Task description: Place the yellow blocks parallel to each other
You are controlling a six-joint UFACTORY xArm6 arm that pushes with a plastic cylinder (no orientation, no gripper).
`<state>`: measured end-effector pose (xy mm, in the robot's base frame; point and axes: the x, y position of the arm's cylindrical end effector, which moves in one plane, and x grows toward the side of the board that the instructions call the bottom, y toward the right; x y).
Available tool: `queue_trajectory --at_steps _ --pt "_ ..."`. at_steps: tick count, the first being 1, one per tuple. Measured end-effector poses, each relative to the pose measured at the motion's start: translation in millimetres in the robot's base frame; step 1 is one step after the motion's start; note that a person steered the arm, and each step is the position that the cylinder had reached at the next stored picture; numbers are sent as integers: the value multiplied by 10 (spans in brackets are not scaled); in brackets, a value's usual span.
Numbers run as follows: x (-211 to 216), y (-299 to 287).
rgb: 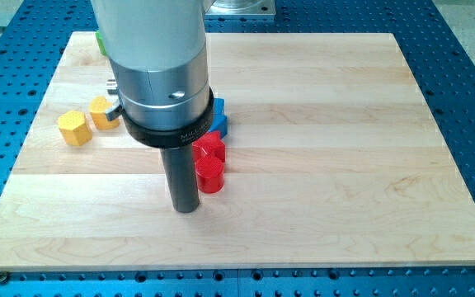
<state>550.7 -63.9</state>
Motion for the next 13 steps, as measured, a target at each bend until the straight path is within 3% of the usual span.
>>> queue_trajectory --at_steps 1,3,5,6,9,10,11,12,13 --pt "170 -288" --pt "-303 -2394" --pt "-337 -2373" --pt "-596 -2361" --pt "-1462 -1105" --pt "-1640 -965" --pt "-1448 -951" --pt "-1088 -1427" --pt "-1435 -1521"
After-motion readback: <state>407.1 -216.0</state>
